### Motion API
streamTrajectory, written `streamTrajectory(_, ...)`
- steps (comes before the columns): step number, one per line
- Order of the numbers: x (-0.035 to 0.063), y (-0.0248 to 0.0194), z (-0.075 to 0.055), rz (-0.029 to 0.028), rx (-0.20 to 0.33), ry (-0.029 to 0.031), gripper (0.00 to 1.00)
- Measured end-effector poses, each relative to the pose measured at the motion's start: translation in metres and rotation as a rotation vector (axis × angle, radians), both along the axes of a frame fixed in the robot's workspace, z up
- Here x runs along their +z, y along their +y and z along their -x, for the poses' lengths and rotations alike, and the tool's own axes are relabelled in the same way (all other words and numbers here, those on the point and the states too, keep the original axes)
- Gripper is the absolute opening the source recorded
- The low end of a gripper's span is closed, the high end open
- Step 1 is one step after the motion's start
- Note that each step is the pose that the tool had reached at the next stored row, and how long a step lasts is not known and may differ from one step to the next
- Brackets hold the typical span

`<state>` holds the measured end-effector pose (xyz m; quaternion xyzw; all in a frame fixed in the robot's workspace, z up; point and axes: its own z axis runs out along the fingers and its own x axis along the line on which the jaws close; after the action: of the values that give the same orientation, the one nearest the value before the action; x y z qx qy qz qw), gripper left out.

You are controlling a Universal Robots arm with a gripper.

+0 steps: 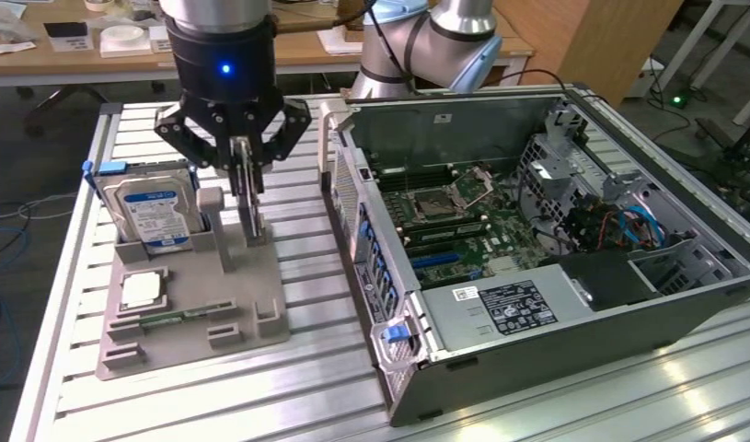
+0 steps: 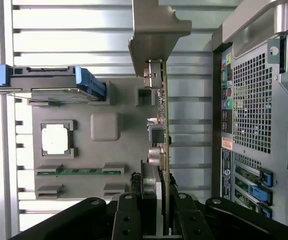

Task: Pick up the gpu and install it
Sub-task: 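Pick up the gpu and move the gpu toward the slot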

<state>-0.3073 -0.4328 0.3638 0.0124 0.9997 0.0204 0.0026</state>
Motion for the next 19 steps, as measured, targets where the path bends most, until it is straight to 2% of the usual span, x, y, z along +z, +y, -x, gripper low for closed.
streamTrajectory(15, 0.0479, 0.0, 0.0, 0.0, 0.0, 0.0, 0.28)
streamTrajectory(19, 0.0516, 0.0, 0.0, -0.0003, 0.0, -0.0001, 0.28)
